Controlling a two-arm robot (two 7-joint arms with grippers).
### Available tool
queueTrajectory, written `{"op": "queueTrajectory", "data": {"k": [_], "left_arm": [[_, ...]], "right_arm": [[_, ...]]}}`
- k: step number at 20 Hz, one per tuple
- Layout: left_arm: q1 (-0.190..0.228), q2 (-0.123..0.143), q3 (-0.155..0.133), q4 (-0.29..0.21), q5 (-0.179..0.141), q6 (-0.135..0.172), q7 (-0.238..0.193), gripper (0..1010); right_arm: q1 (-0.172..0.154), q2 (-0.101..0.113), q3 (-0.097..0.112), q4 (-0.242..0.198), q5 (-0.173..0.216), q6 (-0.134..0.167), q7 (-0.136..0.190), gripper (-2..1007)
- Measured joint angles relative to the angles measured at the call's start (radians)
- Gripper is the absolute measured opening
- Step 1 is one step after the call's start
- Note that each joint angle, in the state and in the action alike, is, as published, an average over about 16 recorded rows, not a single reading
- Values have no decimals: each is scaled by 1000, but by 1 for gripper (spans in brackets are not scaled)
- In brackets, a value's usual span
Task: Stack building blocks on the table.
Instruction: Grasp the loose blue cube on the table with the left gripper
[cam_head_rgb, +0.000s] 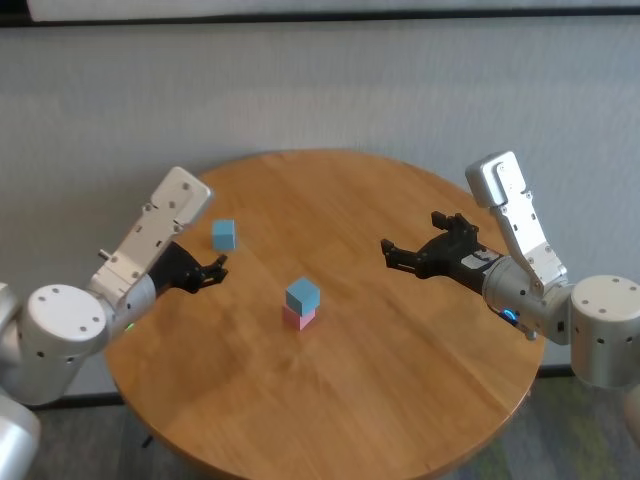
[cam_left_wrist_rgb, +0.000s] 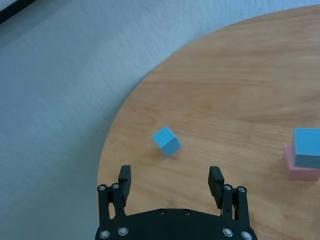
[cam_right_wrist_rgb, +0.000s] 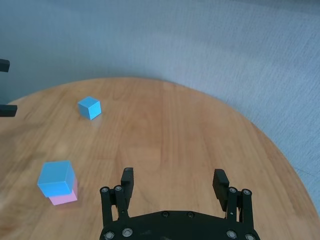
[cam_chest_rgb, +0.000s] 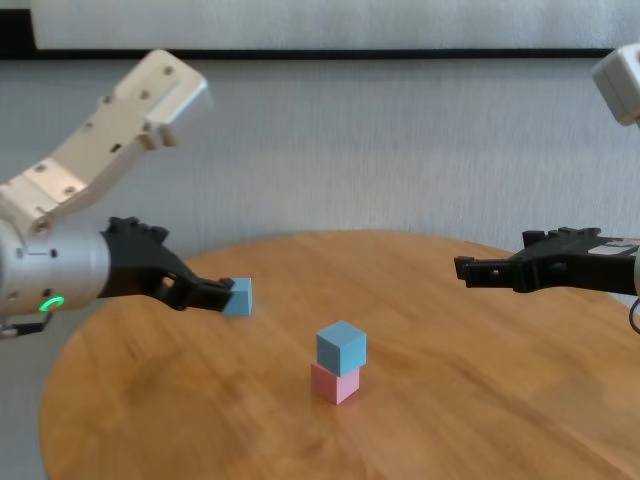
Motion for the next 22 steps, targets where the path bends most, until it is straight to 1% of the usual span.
{"op": "queueTrajectory", "data": {"k": [3, 6, 9, 12, 16, 19, 22], "left_arm": [[1, -10, -29, 16, -13, -11, 3, 1000], [-6, -23, -56, 35, -27, -16, 4, 1000], [-21, -39, -79, 59, -38, -12, 3, 1000], [-42, -57, -93, 85, -45, -4, 0, 1000], [-76, -80, -96, 123, -45, 10, -7, 1000], [-105, -95, -87, 155, -36, 20, -14, 1000], [-136, -109, -75, 197, -25, 23, -21, 1000]], "right_arm": [[1, -2, -1, 2, 1, 0, 2, 1001], [2, -3, -2, 4, 2, 0, 3, 1000], [3, -4, -2, 5, 2, 0, 4, 1000], [4, -5, -3, 6, 3, 1, 5, 1000], [4, -5, -3, 7, 3, 1, 5, 1001], [4, -5, -4, 7, 4, 1, 6, 1001], [4, -6, -4, 7, 4, 1, 6, 1001]]}}
